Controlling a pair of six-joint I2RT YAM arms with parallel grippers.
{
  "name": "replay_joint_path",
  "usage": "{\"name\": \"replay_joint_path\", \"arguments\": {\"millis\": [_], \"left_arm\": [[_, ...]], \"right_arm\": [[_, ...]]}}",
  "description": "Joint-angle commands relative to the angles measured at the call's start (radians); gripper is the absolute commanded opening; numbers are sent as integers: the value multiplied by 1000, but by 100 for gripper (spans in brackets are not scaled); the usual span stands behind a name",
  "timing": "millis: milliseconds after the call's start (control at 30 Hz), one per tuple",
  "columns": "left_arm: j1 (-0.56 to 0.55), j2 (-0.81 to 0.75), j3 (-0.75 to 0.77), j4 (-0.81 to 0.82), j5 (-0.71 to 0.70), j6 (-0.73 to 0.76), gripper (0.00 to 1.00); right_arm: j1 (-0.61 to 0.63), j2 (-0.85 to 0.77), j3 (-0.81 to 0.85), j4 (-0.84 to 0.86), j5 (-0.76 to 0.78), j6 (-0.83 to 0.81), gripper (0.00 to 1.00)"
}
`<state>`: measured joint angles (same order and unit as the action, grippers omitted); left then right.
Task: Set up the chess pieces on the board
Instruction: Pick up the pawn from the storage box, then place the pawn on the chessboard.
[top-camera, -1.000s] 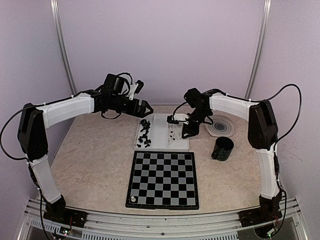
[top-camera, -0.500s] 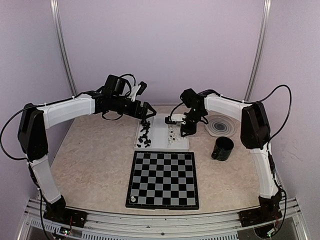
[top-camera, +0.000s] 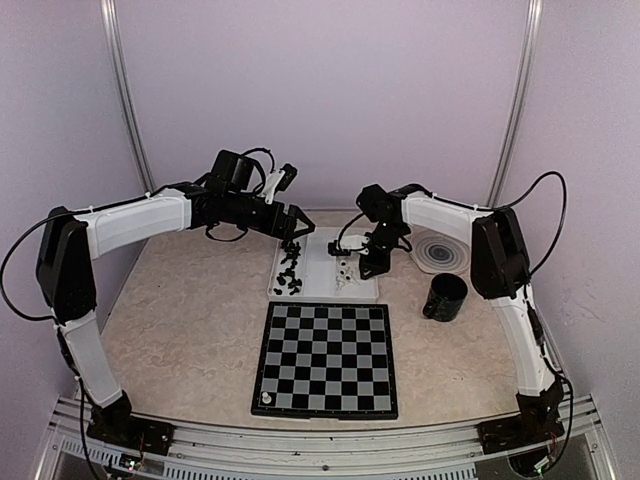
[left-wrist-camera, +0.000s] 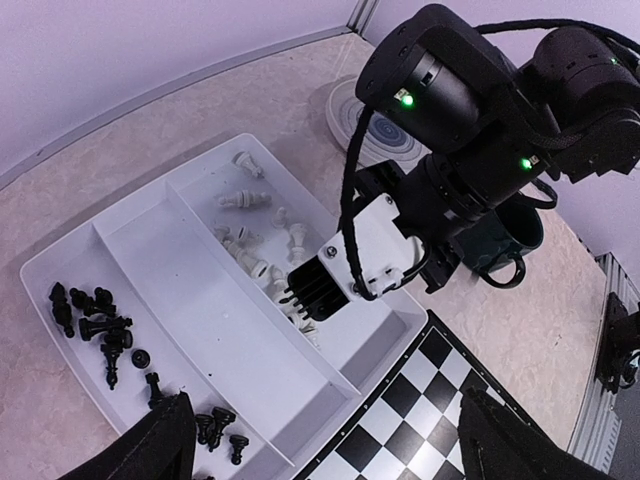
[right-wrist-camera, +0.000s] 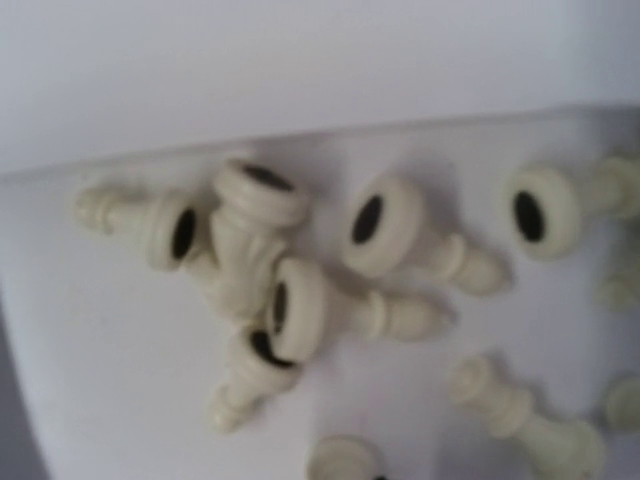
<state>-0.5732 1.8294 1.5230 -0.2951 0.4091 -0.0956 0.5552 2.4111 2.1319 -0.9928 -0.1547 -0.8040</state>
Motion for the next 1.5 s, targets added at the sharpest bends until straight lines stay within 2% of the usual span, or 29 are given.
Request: {"name": "replay_joint_path", "arguments": {"millis": [0,233,467,667,933,1067,1467], "left_arm": [[-7,-41,-4,20,5,14,89],[-7,-39,-4,20,1,16,88],[-8,-38,-4,18,0,16,88],[-8,-39,-4,24,-9,6,87],[12,-60,-13,45,-125,-36,90],[41,-78,-18,50,-262,-90,92],[79,-105,-13,47,-279,-130,93]], "right_arm": [[6,27,28,-48,-29,-23,23],[6,33,36,-47,-36,-24,14],[6,14,42,-53,-41,-25,0],[32,-101,5,-46,-37,-23,0],[196,-222,-64,-46,-52,-40,0],[351,-226,-86,-65,-70,-42,0],[610,-152,-95,-35,-86,22,0]]}}
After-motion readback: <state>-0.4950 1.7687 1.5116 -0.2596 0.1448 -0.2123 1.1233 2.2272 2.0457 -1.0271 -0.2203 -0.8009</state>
